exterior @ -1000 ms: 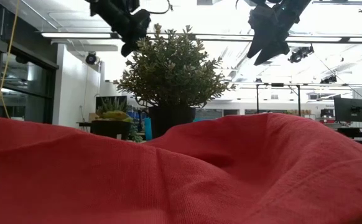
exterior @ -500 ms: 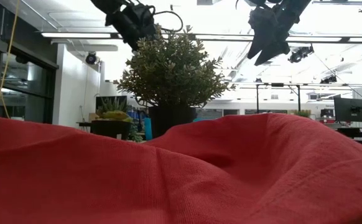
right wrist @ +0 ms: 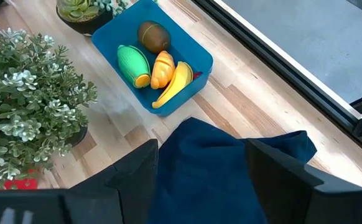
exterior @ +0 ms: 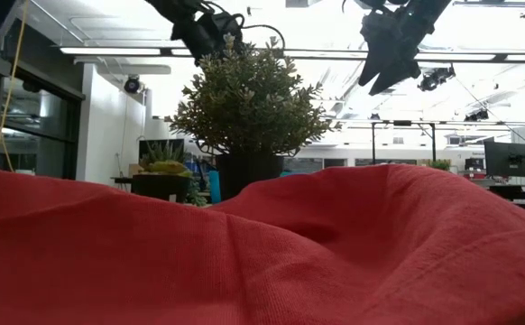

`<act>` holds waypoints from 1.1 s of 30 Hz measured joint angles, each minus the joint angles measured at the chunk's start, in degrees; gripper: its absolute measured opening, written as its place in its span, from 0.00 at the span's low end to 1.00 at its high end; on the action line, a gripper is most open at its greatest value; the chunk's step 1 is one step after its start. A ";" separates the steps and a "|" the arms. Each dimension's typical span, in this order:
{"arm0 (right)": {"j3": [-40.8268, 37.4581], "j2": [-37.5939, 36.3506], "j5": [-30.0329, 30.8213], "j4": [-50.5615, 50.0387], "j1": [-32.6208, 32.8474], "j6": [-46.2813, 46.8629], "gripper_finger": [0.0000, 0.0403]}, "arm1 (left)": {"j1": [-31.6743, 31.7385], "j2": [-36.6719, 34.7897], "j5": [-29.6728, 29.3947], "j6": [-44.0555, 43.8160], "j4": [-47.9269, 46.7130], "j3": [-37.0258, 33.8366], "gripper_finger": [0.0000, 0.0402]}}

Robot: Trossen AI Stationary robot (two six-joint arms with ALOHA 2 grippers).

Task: Pick and placing Produce into tupperware
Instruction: Put the yellow corn into the blue bin

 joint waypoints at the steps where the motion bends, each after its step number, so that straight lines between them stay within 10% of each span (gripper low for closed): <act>1: 0.00 0.00 0.00 0.03 0.00 0.08 0.58 | 0.00 0.68 -0.10 0.33 -1.10 0.82 0.06; 33: 0.00 0.00 -0.07 -0.01 -0.01 1.48 0.58 | -5.57 16.46 -3.74 3.15 -5.03 3.52 0.06</act>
